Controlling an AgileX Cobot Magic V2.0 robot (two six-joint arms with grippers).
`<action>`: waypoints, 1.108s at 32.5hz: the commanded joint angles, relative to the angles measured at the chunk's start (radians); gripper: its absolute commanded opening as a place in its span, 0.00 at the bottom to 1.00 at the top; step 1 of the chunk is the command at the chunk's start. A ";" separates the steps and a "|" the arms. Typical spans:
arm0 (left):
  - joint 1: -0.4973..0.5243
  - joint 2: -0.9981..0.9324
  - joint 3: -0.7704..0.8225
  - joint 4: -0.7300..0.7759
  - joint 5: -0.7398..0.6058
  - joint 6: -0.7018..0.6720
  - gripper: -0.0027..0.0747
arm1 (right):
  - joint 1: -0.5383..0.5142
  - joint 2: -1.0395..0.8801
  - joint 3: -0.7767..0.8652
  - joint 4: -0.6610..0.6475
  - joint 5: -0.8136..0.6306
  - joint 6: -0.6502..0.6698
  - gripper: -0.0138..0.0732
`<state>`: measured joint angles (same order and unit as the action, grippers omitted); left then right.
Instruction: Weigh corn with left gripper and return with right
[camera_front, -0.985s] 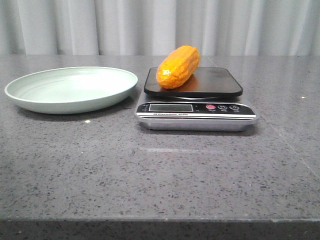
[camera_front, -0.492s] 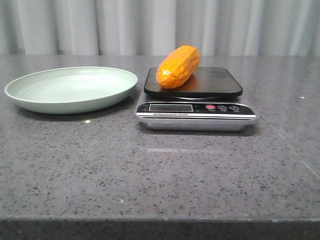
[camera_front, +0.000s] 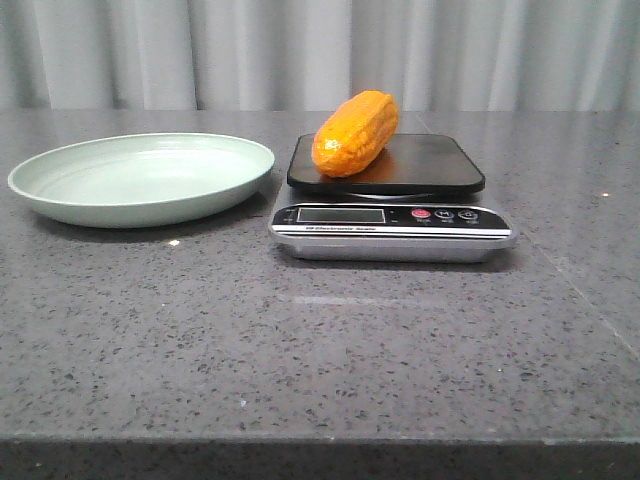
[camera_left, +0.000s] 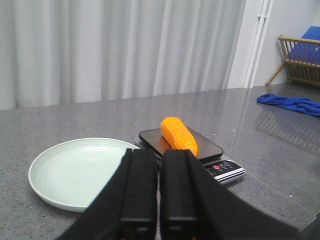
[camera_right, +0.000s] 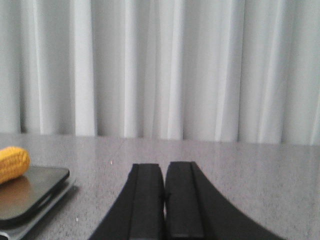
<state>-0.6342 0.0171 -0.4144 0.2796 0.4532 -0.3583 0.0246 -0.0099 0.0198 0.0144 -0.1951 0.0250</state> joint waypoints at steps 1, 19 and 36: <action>-0.007 0.015 -0.023 0.010 -0.078 -0.001 0.22 | 0.001 -0.001 -0.108 0.004 -0.021 -0.003 0.36; -0.007 0.015 -0.023 0.010 -0.078 -0.001 0.22 | 0.002 0.403 -0.567 0.064 0.493 -0.002 0.36; -0.007 0.015 -0.023 0.010 -0.078 -0.001 0.22 | 0.212 0.631 -0.694 0.229 0.648 0.003 0.75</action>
<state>-0.6342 0.0171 -0.4144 0.2800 0.4532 -0.3562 0.1906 0.5655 -0.5951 0.2161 0.4814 0.0289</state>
